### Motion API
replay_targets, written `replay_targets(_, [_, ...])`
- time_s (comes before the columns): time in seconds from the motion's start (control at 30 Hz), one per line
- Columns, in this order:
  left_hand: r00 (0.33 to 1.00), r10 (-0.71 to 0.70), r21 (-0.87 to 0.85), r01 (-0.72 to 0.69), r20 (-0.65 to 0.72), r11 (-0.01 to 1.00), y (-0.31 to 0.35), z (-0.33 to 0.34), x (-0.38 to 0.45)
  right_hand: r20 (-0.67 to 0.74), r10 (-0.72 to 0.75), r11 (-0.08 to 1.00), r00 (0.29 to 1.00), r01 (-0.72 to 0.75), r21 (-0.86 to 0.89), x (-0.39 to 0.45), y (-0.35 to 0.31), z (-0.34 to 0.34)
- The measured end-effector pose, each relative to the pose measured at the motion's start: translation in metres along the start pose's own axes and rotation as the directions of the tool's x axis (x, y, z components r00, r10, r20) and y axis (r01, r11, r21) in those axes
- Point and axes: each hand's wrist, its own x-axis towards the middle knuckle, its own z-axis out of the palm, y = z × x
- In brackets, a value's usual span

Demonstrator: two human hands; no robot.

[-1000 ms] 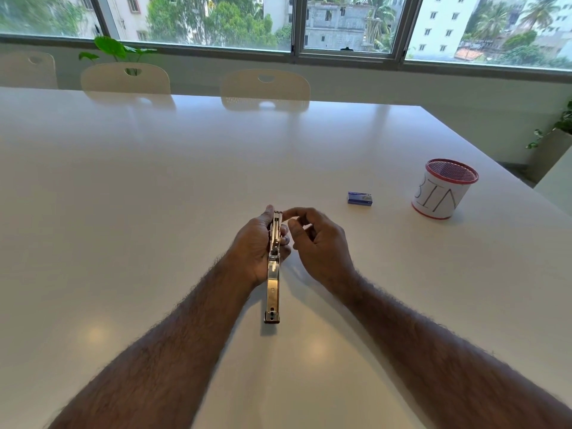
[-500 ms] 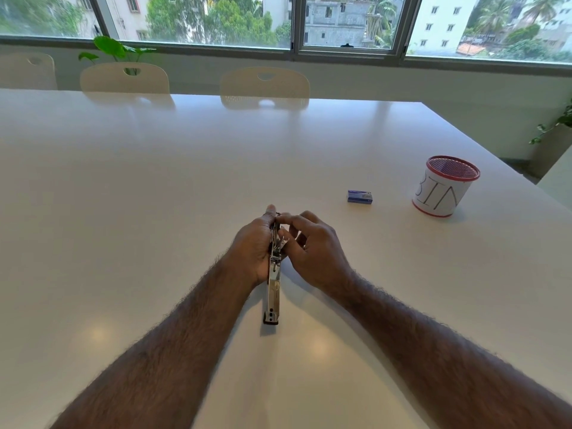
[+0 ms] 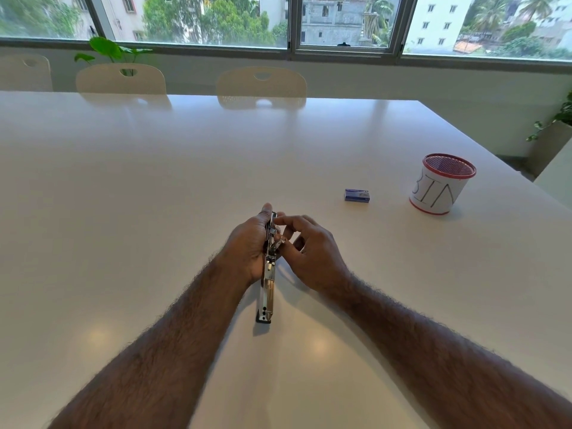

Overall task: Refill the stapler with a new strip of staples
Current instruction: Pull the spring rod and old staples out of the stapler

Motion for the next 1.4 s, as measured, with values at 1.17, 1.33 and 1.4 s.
replay_targets(1.17, [0.917, 0.398, 0.966, -0.126, 0.026, 0.228, 0.017, 0.029, -0.008, 0.485, 0.69, -0.013, 0.537, -0.661, 0.75, -0.016, -0.043, -0.004])
replay_targets(1.33, [0.927, 0.374, 0.972, -0.122, 0.039, 0.2, 0.019, 0.034, -0.002, 0.454, 0.71, 0.02, 0.539, -0.659, 0.752, -0.032, -0.055, 0.007])
replay_targets(1.4, [0.927, 0.373, 0.971, -0.125, 0.041, 0.206, 0.019, 0.034, -0.001, 0.431, 0.715, 0.038, 0.551, -0.646, 0.762, -0.034, -0.055, 0.01])
